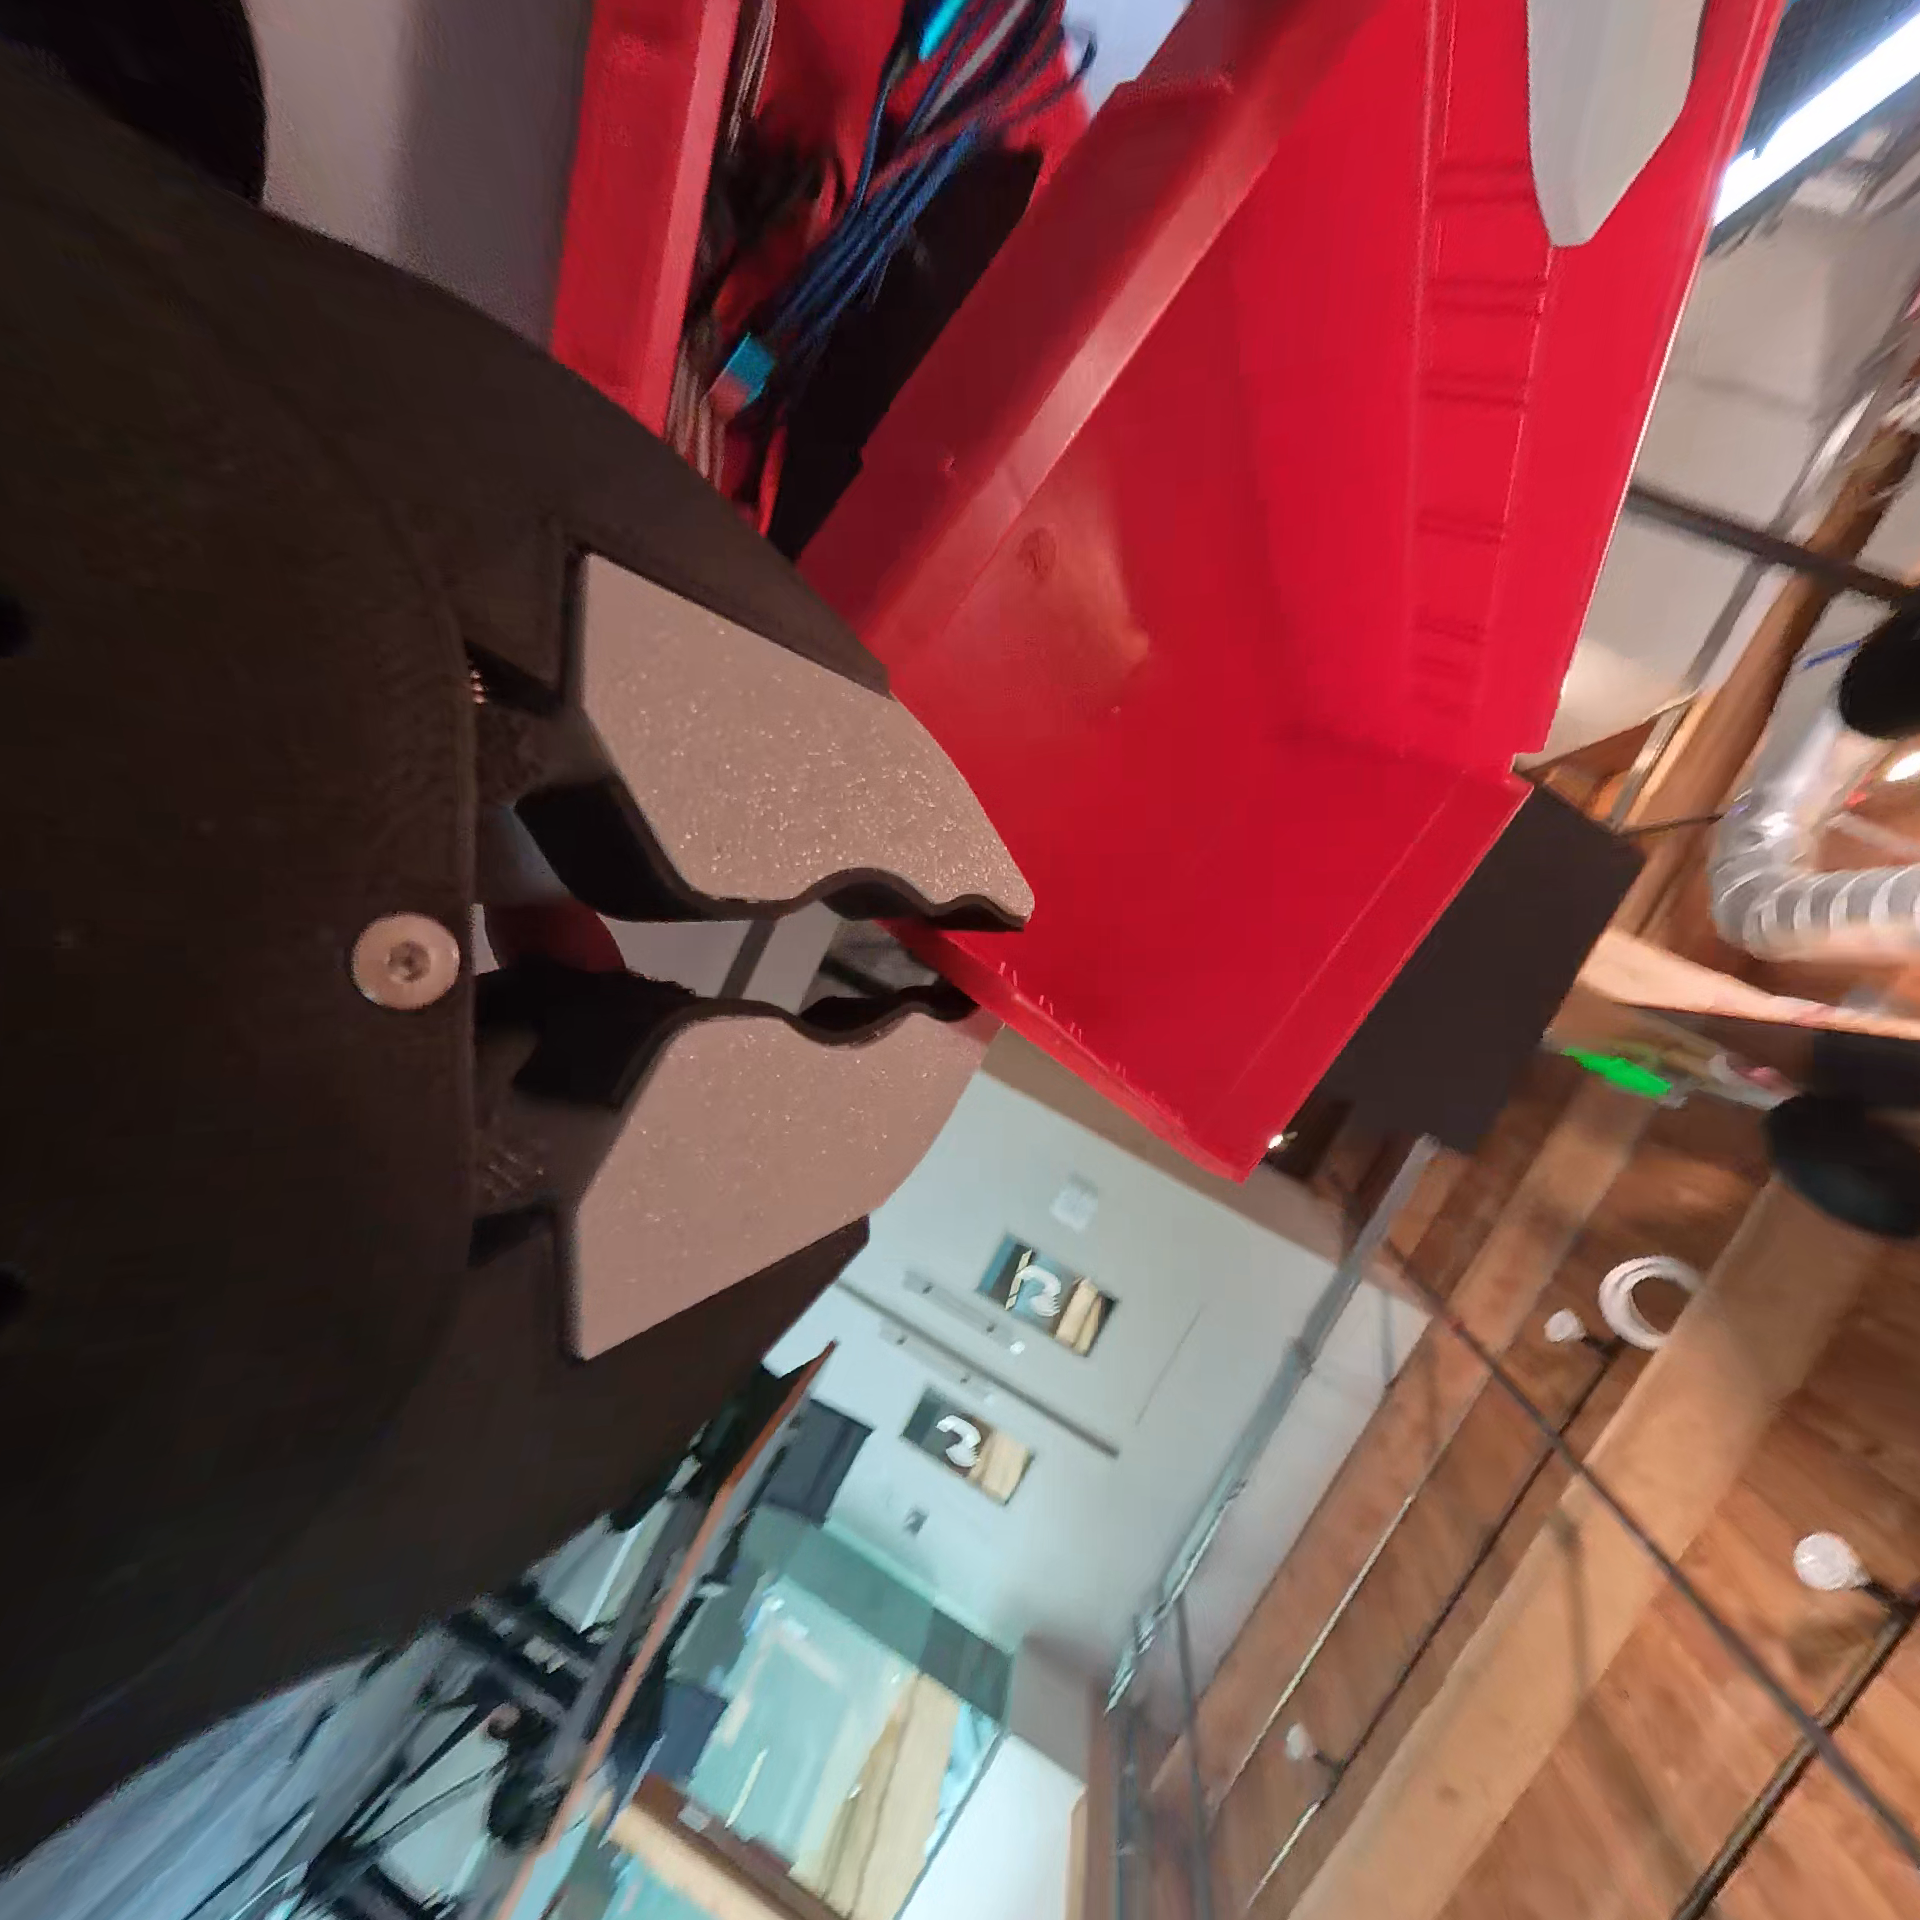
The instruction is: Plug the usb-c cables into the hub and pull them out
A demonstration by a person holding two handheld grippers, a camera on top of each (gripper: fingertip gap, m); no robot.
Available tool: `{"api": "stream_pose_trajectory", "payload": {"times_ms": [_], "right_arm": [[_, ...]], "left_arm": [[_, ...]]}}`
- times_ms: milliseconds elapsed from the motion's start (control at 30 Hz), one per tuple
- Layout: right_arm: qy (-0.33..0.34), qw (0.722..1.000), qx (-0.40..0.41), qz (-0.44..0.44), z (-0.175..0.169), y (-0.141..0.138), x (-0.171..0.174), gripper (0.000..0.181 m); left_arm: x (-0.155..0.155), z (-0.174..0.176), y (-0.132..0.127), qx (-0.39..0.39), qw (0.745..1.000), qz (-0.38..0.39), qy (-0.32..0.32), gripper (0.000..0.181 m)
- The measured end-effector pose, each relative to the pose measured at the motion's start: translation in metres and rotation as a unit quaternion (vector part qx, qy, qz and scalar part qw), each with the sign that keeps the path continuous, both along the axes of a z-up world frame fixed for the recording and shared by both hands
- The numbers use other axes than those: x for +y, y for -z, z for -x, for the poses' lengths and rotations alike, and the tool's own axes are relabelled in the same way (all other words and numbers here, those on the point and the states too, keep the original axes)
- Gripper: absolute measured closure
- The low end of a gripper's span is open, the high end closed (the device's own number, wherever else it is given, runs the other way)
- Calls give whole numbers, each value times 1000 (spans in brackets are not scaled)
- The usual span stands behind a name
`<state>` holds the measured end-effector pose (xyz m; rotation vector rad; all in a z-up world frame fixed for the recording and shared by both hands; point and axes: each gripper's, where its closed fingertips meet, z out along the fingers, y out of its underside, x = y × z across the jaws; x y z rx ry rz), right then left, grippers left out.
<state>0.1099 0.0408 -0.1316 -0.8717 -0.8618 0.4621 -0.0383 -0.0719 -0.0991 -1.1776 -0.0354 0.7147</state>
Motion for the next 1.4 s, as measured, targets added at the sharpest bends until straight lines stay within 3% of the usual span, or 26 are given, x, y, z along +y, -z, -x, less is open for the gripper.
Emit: {"api": "stream_pose_trajectory", "payload": {"times_ms": [200, 400, 800, 900, 1033, 1400], "right_arm": [[75, 993, -82, 49, -52, 20, 70, 173], [121, 967, -215, 63, -85, 60, 106, 171], [132, 965, -187, 132, -127, 92, 152, 173], [120, 964, -182, 154, -129, 102, 157, 173], [139, 957, -198, 159, -126, 115, 166, 173], [117, 929, -237, 259, -128, 154, 175, 173]], "left_arm": [[92, -41, 32, -58, 992, 70, 84, 167], [145, -67, 81, -117, 974, 133, 139, 164], [178, -118, 121, -66, 959, 197, 192, 156], [186, -120, 143, -94, 947, 234, 199, 158], [191, -116, 151, -98, 944, 253, 190, 155], [186, -128, 181, -153, 892, 347, 246, 141]]}}
